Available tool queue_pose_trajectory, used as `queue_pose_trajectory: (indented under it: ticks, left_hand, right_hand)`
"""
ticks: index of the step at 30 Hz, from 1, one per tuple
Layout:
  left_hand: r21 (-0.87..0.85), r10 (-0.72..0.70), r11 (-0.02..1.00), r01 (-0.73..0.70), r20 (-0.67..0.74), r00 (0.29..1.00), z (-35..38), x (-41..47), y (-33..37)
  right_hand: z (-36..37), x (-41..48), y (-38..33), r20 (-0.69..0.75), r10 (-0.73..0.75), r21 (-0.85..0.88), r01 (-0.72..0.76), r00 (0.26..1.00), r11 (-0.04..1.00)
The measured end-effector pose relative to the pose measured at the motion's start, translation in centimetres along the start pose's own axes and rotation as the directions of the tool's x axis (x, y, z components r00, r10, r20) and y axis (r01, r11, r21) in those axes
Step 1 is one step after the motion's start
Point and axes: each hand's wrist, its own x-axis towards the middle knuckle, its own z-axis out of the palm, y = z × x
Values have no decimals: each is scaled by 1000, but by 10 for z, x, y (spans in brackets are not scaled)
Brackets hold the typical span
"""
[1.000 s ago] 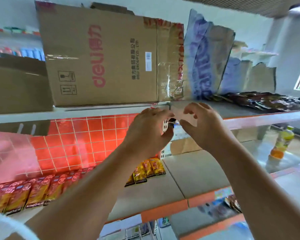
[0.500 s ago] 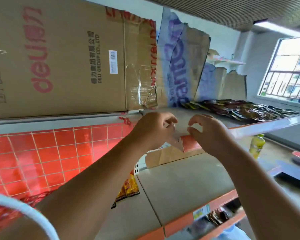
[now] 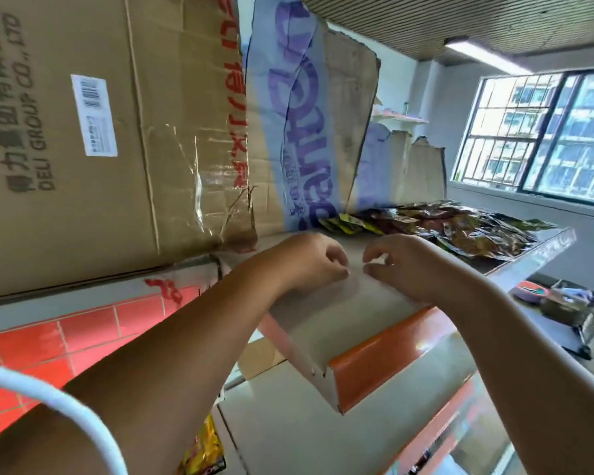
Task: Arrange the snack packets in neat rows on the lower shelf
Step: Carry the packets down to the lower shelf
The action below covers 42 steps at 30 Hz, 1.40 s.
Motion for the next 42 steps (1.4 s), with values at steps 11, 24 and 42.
queue_pose_trajectory:
  ticks: [11,24,42]
  left_hand:
    - [255,-202,947,198,-12,979,-32,73,38]
    - [206,-718,664,719,-96,690,0,156,47]
    - [-341,-732,681,648,-336,592,13,153,41]
  right_hand:
    - [-42,109,50,128,-187,-185,208,974,960]
    - [-19,173,55,405,-265,-191,365,875,911]
    - [-28,161,59,207,-344,70,337,916,939]
